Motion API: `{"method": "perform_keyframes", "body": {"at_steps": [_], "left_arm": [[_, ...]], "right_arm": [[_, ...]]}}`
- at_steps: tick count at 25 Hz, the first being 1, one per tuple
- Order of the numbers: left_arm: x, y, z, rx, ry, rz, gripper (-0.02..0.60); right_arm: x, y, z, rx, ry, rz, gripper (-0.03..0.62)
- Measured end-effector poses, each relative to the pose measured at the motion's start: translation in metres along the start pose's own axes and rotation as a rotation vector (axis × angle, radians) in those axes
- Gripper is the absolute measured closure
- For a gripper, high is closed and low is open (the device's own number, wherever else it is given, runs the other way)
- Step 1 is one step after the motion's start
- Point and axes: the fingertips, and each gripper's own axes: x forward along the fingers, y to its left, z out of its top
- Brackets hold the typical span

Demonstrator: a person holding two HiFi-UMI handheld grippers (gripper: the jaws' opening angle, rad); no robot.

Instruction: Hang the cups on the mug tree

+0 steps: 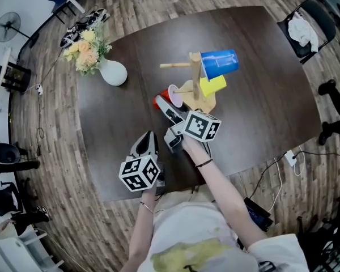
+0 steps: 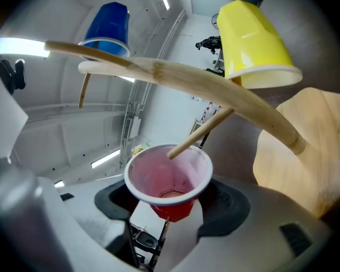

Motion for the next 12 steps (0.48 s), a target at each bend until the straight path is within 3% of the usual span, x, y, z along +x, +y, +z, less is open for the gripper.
{"method": "perform_keyframes", "body": {"at_steps": [12], "left_arm": [[0.006, -0.007, 0.003, 0.015, 0.004, -0.001, 0.565]], "right_arm": [[-0.009, -0.006, 0.016, 0.167, -0.045, 0.110, 0.298]]}}
